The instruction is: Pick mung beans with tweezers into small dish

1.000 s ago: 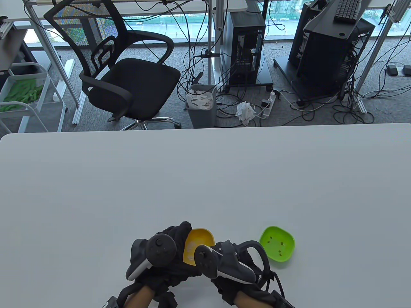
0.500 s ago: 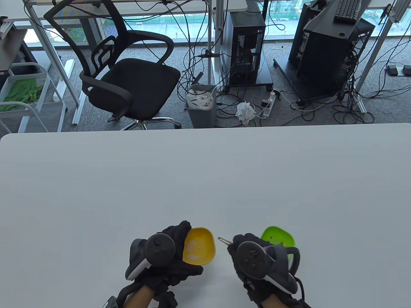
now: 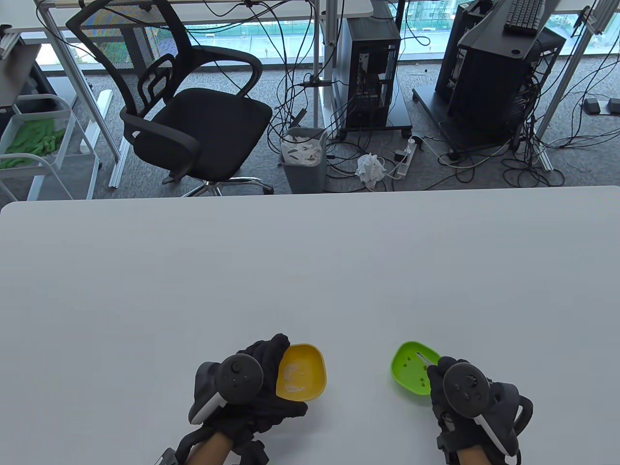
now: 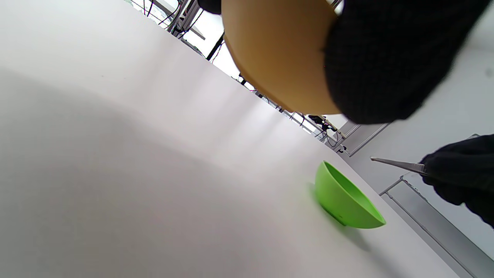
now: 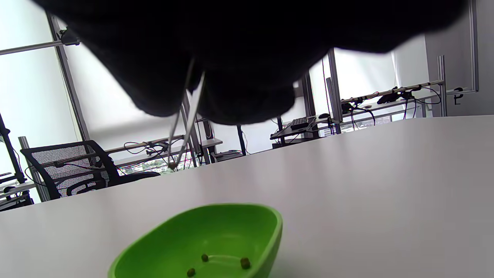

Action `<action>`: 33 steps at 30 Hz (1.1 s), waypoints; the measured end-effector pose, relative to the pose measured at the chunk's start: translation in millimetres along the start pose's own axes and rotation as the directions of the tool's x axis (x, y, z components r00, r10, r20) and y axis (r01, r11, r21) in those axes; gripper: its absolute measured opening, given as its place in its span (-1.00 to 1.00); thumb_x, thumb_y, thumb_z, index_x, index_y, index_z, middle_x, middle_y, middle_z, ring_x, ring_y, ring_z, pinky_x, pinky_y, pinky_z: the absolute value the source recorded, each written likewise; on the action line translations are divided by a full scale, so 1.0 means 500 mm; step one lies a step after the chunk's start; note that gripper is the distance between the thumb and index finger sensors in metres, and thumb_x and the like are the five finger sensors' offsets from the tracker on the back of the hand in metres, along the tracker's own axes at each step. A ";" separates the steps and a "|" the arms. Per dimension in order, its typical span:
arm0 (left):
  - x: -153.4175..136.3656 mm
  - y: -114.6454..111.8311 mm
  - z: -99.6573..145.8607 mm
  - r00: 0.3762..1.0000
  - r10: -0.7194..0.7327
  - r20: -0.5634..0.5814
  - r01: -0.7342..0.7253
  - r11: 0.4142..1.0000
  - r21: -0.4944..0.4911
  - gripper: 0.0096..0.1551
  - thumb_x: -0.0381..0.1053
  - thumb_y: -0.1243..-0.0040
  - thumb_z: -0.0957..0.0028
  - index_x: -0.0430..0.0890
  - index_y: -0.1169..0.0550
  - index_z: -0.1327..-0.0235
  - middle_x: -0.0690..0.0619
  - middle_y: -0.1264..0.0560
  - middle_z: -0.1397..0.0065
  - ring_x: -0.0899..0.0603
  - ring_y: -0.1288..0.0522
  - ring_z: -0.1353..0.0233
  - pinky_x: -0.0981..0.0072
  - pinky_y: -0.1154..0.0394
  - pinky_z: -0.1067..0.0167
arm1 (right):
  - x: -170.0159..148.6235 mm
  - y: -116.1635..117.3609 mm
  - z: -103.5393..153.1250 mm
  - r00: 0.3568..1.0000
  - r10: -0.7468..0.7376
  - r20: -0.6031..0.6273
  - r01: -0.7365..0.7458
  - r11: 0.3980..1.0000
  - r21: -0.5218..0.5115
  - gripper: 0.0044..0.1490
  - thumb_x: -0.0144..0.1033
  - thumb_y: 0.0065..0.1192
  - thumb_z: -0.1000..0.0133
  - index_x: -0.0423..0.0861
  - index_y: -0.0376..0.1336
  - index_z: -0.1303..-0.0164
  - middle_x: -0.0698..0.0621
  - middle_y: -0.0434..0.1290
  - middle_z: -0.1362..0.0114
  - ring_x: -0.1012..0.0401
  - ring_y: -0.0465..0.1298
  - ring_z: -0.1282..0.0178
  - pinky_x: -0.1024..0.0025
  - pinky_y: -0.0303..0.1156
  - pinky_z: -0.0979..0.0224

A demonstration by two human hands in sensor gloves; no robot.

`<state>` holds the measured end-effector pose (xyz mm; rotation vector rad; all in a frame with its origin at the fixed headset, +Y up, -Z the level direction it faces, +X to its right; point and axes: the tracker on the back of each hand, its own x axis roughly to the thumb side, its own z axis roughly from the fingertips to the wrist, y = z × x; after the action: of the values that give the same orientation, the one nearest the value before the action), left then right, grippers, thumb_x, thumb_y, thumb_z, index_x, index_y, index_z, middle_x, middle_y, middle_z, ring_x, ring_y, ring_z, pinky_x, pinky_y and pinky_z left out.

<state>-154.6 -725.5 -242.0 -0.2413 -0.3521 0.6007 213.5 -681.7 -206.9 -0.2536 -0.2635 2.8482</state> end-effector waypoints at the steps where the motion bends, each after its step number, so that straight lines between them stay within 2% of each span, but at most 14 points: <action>1: -0.001 0.000 0.000 1.000 0.005 -0.001 -0.005 1.000 0.002 0.55 0.39 -0.58 0.30 -0.06 0.14 -0.66 -0.07 0.00 -0.72 -0.40 0.07 -0.71 -0.46 0.21 -0.52 | -0.004 0.004 0.000 1.000 -0.006 -0.003 0.006 1.000 0.003 -0.57 -0.20 0.48 -0.04 -0.25 0.59 0.12 -0.17 0.65 0.19 0.31 0.57 0.46 0.36 0.60 0.35; 26: 0.007 0.001 0.002 1.000 -0.020 -0.001 0.020 1.000 -0.020 0.56 0.39 -0.58 0.29 -0.08 0.14 -0.67 -0.08 -0.01 -0.71 -0.41 0.08 -0.71 -0.42 0.24 -0.52 | 0.005 0.023 0.010 0.999 -0.044 0.014 0.044 0.999 0.005 -0.55 -0.17 0.44 -0.05 -0.25 0.57 0.09 -0.17 0.64 0.17 0.32 0.57 0.45 0.36 0.61 0.33; 33: -0.010 0.016 -0.038 0.998 -0.013 -0.067 0.010 0.999 -0.039 0.55 0.37 -0.59 0.29 -0.06 0.14 -0.66 -0.09 0.00 -0.72 -0.38 0.12 -0.72 -0.32 0.31 -0.55 | 0.009 0.023 0.017 0.996 -0.080 0.029 0.081 0.997 -0.016 -0.54 -0.16 0.42 -0.06 -0.24 0.57 0.07 -0.17 0.64 0.16 0.32 0.57 0.44 0.36 0.61 0.33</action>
<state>-154.9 -724.3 -263.4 -0.2954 -0.2997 0.5737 204.9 -692.6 -201.7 -0.2010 -0.2978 2.7726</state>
